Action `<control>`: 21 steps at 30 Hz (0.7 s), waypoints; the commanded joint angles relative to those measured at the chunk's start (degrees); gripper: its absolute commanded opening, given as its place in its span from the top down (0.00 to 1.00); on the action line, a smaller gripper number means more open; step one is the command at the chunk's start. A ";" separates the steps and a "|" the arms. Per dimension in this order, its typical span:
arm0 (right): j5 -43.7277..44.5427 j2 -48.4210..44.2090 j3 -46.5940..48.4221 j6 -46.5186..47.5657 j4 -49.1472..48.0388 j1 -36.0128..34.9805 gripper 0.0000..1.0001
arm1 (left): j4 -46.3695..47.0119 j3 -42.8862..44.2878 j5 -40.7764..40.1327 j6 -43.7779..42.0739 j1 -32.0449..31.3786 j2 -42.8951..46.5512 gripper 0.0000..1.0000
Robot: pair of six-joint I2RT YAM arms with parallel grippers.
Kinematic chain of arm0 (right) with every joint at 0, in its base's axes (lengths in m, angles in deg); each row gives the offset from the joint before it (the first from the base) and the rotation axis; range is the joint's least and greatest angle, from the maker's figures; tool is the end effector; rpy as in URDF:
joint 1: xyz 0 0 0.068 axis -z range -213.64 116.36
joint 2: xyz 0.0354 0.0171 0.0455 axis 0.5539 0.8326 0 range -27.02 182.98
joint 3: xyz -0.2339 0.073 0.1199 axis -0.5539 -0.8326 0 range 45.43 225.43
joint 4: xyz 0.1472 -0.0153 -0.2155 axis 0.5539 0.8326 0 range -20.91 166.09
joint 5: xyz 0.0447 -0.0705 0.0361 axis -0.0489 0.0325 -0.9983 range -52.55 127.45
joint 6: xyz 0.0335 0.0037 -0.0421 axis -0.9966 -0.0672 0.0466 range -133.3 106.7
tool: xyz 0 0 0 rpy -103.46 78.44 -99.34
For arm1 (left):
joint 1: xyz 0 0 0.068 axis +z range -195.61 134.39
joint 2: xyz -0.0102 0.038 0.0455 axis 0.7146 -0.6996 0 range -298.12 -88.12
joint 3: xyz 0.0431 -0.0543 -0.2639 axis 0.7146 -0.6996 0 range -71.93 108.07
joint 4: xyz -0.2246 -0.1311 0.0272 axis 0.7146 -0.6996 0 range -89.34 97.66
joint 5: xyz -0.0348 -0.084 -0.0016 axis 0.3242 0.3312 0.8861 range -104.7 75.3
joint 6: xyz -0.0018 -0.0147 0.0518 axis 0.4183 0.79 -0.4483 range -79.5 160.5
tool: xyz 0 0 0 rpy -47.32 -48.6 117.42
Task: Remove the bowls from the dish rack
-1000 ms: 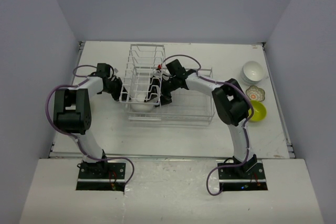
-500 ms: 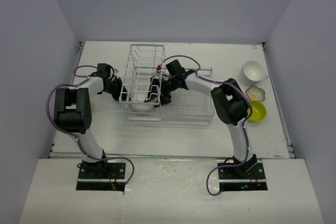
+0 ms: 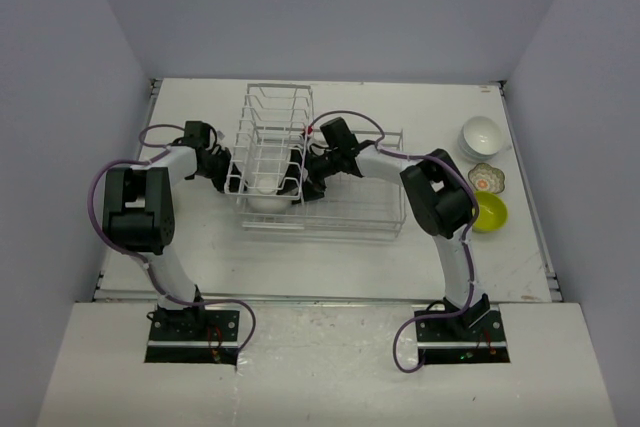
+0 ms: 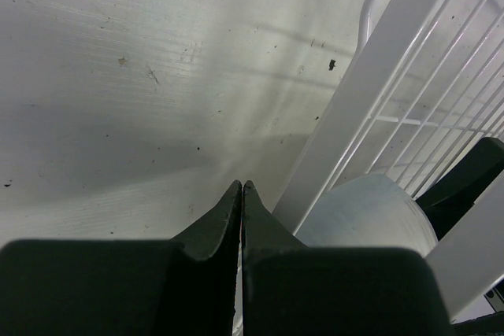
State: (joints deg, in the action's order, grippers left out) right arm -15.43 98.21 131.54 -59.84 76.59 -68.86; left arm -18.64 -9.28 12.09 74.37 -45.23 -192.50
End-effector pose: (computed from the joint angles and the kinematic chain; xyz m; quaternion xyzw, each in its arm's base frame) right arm 0.3641 0.2918 0.1517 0.0817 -0.8442 -0.5293 0.0206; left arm 0.3481 -0.0137 0.1529 -0.2390 0.9257 -0.2711 0.1119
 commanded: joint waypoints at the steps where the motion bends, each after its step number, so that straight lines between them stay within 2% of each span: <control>1: 0.41 -1.48 1.08 -1.00 -7.86 -1.25 0.27 | 1.61 -0.34 3.80 1.02 -0.47 -0.30 1.00; 7: 0.59 -0.51 0.04 -2.23 -11.80 -1.25 0.28 | 1.52 -0.43 3.98 0.85 -0.38 -0.13 1.00; 17: 0.76 -4.64 -3.75 -2.24 -15.07 -1.25 0.29 | 1.34 0.01 4.15 0.76 -0.38 -0.47 1.00; 21: 0.41 -5.08 -4.27 -3.29 -16.11 -1.25 0.33 | 1.34 0.19 4.24 0.76 -0.38 -0.56 1.00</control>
State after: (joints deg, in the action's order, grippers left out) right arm -14.87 97.29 127.58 -62.20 64.77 -69.06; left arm -18.47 -9.48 11.89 74.35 -45.12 -192.56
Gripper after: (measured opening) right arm 0.684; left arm 0.002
